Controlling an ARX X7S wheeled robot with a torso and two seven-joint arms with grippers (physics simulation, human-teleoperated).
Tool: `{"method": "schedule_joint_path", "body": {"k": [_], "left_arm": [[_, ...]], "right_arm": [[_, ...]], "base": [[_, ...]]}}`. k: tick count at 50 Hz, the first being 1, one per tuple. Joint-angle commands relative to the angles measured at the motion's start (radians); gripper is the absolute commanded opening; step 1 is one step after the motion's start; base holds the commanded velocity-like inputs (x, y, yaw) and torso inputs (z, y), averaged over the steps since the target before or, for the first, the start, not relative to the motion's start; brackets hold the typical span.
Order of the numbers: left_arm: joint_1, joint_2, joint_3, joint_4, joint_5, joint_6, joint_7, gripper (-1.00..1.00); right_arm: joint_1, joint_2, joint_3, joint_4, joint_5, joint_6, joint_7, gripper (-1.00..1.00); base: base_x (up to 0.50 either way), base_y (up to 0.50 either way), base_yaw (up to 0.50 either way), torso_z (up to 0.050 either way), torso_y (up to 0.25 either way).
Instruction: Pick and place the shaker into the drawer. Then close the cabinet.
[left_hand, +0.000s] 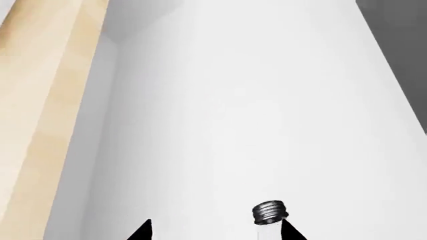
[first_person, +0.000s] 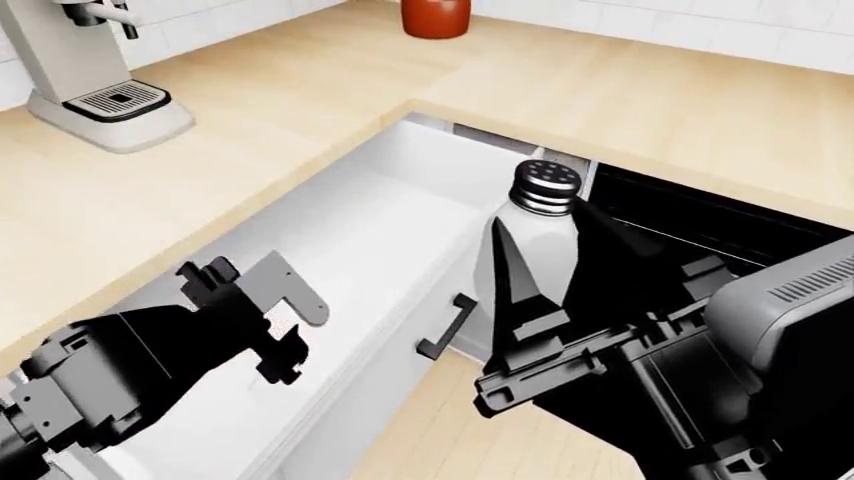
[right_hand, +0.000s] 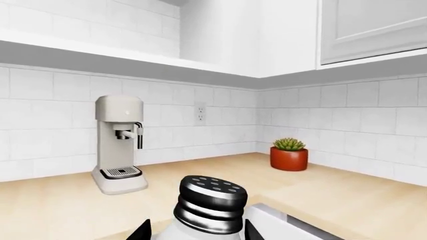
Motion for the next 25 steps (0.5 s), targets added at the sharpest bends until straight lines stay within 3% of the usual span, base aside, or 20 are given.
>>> {"method": "schedule_joint_path", "body": {"k": [1, 13, 16, 25], "left_arm": [[-0.075, -0.059, -0.058, 0.153, 0.006, 0.013, -0.065, 1.00], [-0.221, -0.127, -0.120, 0.330, 0.060, -0.009, -0.140, 1.00], [-0.230, -0.162, -0.170, 0.398, 0.016, -0.007, -0.176, 1.00], [-0.169, -0.301, -0.377, 0.660, -0.201, 0.056, -0.450, 1.00]], "right_arm": [[0.009, -0.002, -0.004, -0.001, -0.019, 0.001, -0.004, -1.00], [0.022, 0.007, -0.008, 0.000, -0.003, -0.003, 0.004, -1.00], [0.023, 0.009, -0.009, 0.004, -0.001, -0.004, 0.004, -1.00], [0.146, 0.040, -0.030, 0.061, 0.185, 0.081, 0.015, -1.00]], "base": [[0.00, 0.00, 0.00, 0.000, 0.000], [0.00, 0.00, 0.00, 0.000, 0.001], [0.00, 0.00, 0.00, 0.000, 0.000], [0.00, 0.00, 0.00, 0.000, 0.000]]}}
